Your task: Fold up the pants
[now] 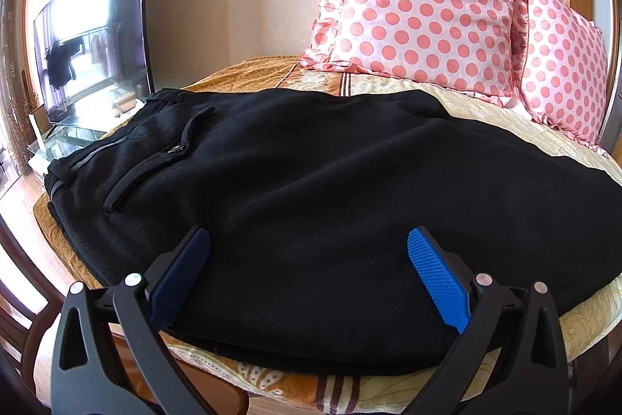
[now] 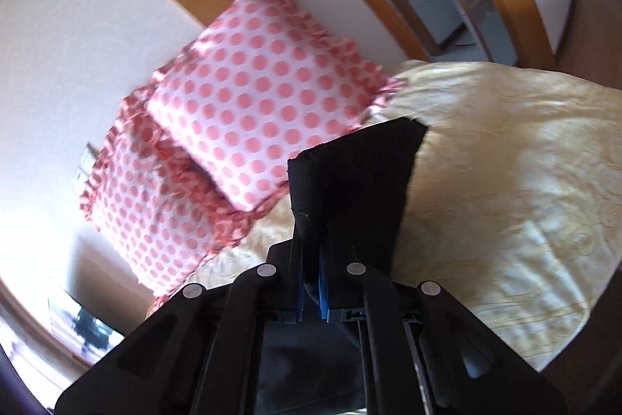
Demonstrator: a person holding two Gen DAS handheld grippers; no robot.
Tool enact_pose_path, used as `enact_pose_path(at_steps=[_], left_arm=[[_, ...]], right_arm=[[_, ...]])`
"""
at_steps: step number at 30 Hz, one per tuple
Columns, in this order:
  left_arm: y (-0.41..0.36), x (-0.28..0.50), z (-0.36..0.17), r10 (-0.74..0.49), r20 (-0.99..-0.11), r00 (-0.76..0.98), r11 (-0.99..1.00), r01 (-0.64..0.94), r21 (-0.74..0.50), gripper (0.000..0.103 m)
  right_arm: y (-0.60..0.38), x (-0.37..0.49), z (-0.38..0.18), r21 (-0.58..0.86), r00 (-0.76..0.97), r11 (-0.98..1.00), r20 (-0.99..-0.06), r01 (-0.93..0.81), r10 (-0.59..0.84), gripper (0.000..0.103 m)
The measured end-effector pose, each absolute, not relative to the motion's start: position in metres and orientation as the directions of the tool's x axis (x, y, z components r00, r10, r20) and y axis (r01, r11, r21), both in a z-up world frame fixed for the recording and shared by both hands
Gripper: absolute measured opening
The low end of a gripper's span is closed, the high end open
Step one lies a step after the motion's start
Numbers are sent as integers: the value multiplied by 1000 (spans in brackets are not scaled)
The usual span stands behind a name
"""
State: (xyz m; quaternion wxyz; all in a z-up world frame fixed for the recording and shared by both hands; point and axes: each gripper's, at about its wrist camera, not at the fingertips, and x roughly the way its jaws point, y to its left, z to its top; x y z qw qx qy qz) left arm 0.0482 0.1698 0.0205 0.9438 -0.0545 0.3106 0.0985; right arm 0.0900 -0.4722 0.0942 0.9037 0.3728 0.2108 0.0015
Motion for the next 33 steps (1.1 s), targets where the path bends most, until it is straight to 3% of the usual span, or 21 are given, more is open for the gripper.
enact_pose_path(at_steps=[8,12,16,23,28,33], left_arm=[[170,49,21,152,-596,788,974,-222,-46,101],[171,49,22,149,-598,788,973,-223,-51,101],[172,49,22,145,-596,790,974,-219,-54,101],[173,47,22,138,-590,796,974,-217,-65,101],[174,46,22,134,-589,797,975,-213,-68,101],[174,46,22,134,-590,796,974,-215,-69,101]], right_arm=[[-275,155,114,663,721,696,-337,-275,606,6],[-161,164,71,660,487,634,-432,-402,759,6],[-105,161,16,633,343,676,-583,-378,737,6],[-115,150,56,640,467,646,-460,-415,756,6],[-92,148,41,623,409,658,-517,-422,752,6],[-69,132,27,498,382,712,-611,-495,693,10]])
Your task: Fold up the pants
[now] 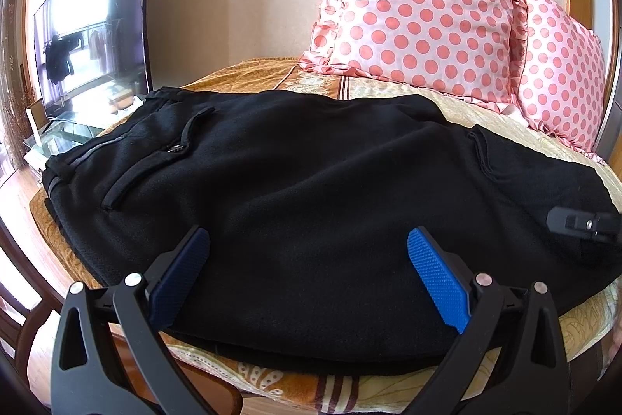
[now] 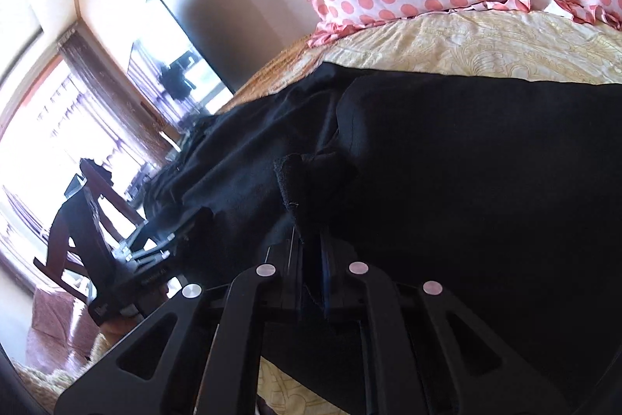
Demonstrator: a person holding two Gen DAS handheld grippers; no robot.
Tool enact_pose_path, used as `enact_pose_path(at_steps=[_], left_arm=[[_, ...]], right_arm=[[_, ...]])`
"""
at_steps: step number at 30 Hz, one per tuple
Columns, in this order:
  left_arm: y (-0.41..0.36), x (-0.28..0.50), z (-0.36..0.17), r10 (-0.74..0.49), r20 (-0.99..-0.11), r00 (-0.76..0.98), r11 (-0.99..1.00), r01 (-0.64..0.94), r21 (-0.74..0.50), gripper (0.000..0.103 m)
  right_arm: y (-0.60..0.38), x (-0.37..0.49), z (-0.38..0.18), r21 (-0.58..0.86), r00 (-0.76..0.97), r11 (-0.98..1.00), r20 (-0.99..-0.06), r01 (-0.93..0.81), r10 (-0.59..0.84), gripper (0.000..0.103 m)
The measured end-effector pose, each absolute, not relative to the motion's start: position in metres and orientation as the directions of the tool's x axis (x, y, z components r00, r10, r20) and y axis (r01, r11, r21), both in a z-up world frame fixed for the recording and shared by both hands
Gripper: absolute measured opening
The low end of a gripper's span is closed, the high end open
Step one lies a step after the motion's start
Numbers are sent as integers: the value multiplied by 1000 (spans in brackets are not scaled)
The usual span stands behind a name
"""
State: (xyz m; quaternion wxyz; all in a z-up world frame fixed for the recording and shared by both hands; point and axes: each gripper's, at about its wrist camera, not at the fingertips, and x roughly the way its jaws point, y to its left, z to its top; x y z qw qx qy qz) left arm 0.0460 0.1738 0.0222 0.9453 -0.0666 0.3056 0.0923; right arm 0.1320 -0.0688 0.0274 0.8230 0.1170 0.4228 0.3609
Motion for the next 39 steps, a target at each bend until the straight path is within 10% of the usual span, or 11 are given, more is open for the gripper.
enact_pose_path(at_steps=[5,9,18,39], left_arm=[[175,46,23,122,-592,796,976,-205,-74,101],[179,44,25,93,-586,805,975,-193,-111,101],[178,26,42,84,-518,851,976,-174,-128,101],[354,-22,29,-162,-444,881,501,-314,-807,101]], right_arm=[[-67,111,36,506,320,626,-565,-593,760,60],[-75,103,59,434,463,675,-500,-598,732,59],[-24,96,37,-18,629,842,-673,-540,389,53],[-42,98,29,76,618,846,-650,-527,443,58]])
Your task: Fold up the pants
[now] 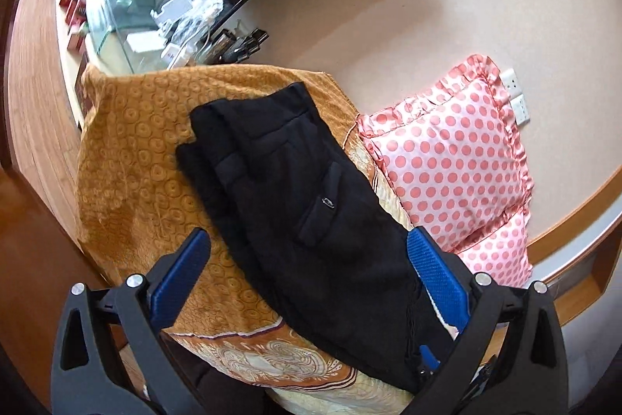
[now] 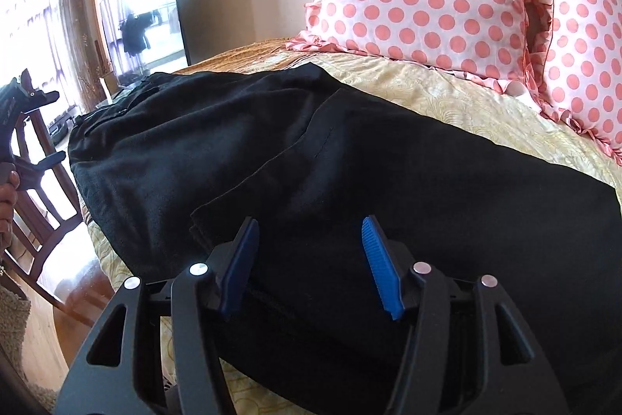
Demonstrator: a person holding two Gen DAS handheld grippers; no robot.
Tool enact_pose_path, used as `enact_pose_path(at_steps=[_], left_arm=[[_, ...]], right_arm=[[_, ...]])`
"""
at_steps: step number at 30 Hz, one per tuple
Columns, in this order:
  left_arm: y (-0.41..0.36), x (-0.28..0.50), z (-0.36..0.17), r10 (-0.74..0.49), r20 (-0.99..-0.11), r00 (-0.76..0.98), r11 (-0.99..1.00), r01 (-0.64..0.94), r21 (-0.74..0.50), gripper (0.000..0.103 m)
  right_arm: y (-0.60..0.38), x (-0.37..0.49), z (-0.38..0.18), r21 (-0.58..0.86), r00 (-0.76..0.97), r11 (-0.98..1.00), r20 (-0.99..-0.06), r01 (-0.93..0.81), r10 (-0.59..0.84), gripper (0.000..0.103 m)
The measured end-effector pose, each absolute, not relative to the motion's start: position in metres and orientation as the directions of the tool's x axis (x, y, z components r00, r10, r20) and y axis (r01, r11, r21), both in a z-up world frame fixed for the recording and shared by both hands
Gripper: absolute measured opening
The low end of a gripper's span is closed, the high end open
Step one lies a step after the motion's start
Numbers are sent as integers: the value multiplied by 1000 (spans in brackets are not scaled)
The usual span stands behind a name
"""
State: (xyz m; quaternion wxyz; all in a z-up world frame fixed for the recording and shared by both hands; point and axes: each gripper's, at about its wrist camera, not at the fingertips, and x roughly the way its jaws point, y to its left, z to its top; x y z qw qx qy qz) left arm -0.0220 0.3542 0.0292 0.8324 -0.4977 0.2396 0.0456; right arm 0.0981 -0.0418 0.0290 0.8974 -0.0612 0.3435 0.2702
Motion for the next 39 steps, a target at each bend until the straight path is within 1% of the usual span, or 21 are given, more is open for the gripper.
enact_pose_path(at_steps=[1,10,15,18,20,21,23,24,25,27,29,31,33,36,37,38,39], left_arm=[[358,-20,24,-187,-438,879,472,-311,-825,101],[372,-16,18,-232,-401,886,406,-287,-868,101],[386,-7,7,-335,-344,877,264,-263,-928,101],[395,-4,1,-371,-311,875,167,-266,-949,101],[396,-4,0,-377,-306,874,153,-266,-952,100],[396,-4,0,-374,-313,873,162,-271,-949,99],[392,-4,5,-362,-334,871,201,-276,-940,86],[390,-4,8,-354,-342,871,229,-274,-934,82],[388,-3,11,-349,-351,869,256,-271,-928,75],[387,-1,13,-339,-376,863,289,-284,-914,70],[389,0,6,-325,-420,847,288,-335,-897,67],[390,-4,3,-311,-432,846,278,-354,-893,63],[387,-8,4,-299,-444,845,287,-364,-886,64],[385,-13,3,-295,-439,849,262,-370,-891,64],[386,-12,3,-296,-436,850,249,-372,-894,67],[387,-10,3,-302,-428,852,235,-368,-900,73],[388,-8,3,-309,-421,853,220,-367,-904,76]], right_arm=[[-42,98,29,75,619,846,-649,-527,443,58],[-42,98,29,76,619,847,-649,-527,443,58],[-42,98,29,76,619,846,-648,-527,443,58],[-42,98,29,75,619,846,-648,-527,443,58],[-42,98,29,76,619,846,-648,-528,444,58],[-42,98,29,75,619,846,-648,-528,444,58],[-42,98,29,76,619,846,-648,-528,444,58],[-42,98,29,76,619,846,-648,-528,444,58],[-42,98,29,76,619,846,-648,-528,444,58],[-42,98,28,76,619,846,-648,-527,444,58],[-42,98,28,76,619,846,-648,-527,444,59],[-43,97,29,78,619,846,-646,-528,446,60],[-43,97,29,77,620,846,-646,-528,446,60],[-43,97,28,79,620,846,-646,-527,446,61],[-42,97,29,79,621,847,-645,-526,446,61],[-42,97,29,79,621,847,-645,-526,446,61],[-43,97,29,79,621,847,-645,-526,446,61]])
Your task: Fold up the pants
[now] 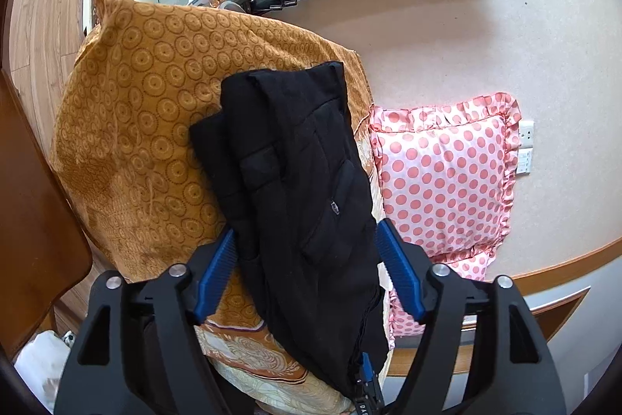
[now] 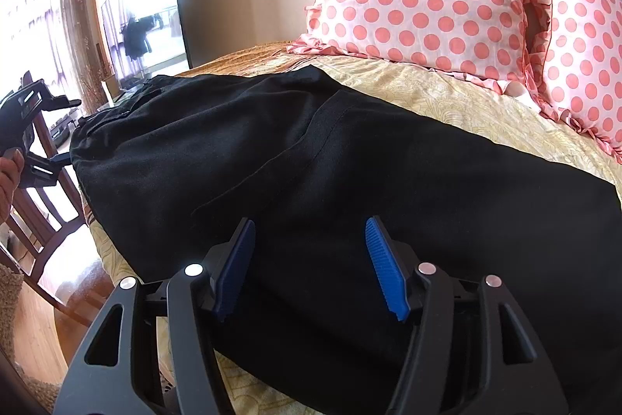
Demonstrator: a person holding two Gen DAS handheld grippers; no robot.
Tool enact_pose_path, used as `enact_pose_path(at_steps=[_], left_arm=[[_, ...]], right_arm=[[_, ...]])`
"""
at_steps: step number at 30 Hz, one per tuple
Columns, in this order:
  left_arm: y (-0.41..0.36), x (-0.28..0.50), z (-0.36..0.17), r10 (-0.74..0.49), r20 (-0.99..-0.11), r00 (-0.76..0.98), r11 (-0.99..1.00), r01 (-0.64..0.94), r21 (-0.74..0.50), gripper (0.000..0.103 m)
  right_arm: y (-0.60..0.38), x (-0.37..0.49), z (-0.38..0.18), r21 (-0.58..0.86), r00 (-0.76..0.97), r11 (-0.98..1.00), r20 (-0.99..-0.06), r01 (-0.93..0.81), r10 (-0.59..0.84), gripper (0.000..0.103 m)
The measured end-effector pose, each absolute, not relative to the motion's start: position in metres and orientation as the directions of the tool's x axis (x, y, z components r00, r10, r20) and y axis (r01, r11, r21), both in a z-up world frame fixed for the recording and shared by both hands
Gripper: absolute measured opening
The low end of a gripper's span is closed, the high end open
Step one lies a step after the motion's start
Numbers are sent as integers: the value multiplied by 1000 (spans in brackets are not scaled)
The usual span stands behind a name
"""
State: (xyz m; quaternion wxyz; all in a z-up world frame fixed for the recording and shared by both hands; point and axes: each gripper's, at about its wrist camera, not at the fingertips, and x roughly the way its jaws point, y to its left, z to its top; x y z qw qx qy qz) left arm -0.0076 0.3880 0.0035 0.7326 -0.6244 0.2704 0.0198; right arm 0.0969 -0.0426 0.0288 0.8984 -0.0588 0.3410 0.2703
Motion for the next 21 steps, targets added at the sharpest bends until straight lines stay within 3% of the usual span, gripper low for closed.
enact_pose_path(at_steps=[3,6,9,11,14,17,21], left_arm=[[390,3,5,-320,-421,849,214,-368,-905,79],[394,8,2,-313,-431,846,199,-385,-901,69],[393,8,0,-296,-460,837,215,-411,-886,51],[391,6,-2,-275,-488,828,235,-434,-870,26],[389,2,-1,-247,-502,829,267,-440,-858,14],[379,2,17,-180,-528,830,374,-439,-817,10],[348,12,65,-72,-536,841,594,-396,-701,9]], right_arm=[[-43,97,29,81,621,847,-644,-525,446,61],[-42,97,29,82,622,847,-643,-525,447,62],[-42,97,30,88,623,847,-639,-524,451,64],[-42,97,30,99,619,844,-635,-528,462,72],[-44,93,30,117,614,838,-627,-533,478,80],[-53,86,32,169,595,816,-605,-553,529,92],[-76,72,34,229,592,795,-560,-562,580,92]])
